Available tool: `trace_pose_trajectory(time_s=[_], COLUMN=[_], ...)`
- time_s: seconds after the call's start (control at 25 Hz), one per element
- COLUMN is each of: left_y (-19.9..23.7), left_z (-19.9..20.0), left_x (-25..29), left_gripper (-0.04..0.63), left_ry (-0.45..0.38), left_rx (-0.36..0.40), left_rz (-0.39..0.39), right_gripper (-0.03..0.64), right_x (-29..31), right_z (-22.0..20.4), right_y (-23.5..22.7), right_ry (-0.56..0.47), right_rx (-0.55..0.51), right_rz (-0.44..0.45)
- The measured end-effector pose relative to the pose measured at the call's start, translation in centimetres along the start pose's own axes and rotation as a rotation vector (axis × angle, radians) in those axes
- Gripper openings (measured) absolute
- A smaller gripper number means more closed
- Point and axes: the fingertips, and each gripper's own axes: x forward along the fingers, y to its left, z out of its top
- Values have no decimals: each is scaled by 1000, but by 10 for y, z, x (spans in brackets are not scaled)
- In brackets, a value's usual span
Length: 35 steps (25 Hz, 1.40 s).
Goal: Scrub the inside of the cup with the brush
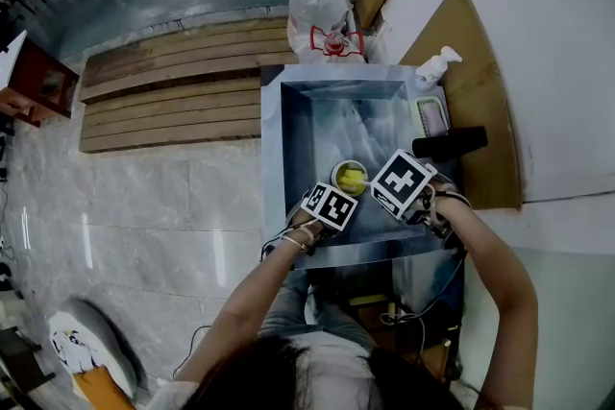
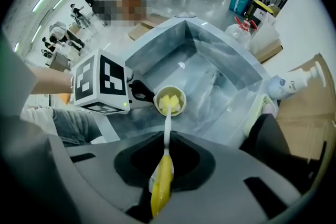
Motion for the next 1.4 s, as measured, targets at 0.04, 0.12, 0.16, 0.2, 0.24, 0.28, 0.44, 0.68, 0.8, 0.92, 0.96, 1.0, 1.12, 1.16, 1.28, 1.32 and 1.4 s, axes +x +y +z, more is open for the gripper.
trace_pose_trajectory(time_s=[0.04, 0.12, 0.16, 0.2, 0.24, 0.28, 0.44, 0.68, 0.8, 0.92, 0.96, 1.0, 1.12, 1.16, 1.28, 1.32, 1.4], left_y=[0, 0, 0, 0, 0, 0, 0, 0, 0, 0, 0, 0, 0, 0, 0, 0, 0], left_z=[0, 0, 0, 0, 0, 0, -1, 0, -1, -1, -1, -1, -1, -1, -1, -1, -1], left_x=[0, 0, 0, 0, 0, -1, -1, 0, -1, -1, -1, -1, 0, 1, 0, 0, 0], left_gripper=[87, 87, 87, 87, 87, 87, 87, 87, 87, 87, 87, 87, 87, 87, 87, 87, 87], left_ry=[0, 0, -1, -1, -1, 0, 1, -1, 0, 1, 2, 2, 1, 1, 2, 2, 2], left_rx=[0, 0, 0, 0, 0, 0, 0, 0, -1, -1, -1, -1, -2, -1, 0, 0, -1], left_rz=[0, -1, -1, -1, -1, -1, -2, -2, -2, -2, -2, -2, -1, -1, -1, -1, -1], right_gripper=[49, 49, 49, 49, 49, 49, 48, 48, 48, 48, 48, 48, 48, 48, 48, 48, 48], right_x=[-1, -3, -4, -5, -7, -8, -14, -11, -8, -5, -3, -2, 1, 2, 3, 3, 2], right_z=[1, 4, 6, 8, 10, 12, 21, 19, 14, 10, 7, 5, -1, -3, -4, -3, -1], right_y=[1, 3, 3, 3, 2, 2, -5, -13, -14, -13, -12, -11, -5, -3, 1, 3, 5], right_ry=[-5, -17, -26, -35, -45, -56, -95, -64, -35, -7, 7, 22, 45, 46, 35, 26, 8], right_rx=[7, 19, 25, 32, 39, 46, 65, 13, -8, -29, -41, -54, -82, -82, -63, -57, -38], right_rz=[12, 35, 42, 46, 48, 48, 18, -61, -82, -91, -94, -94, -84, -76, -43, -30, -3])
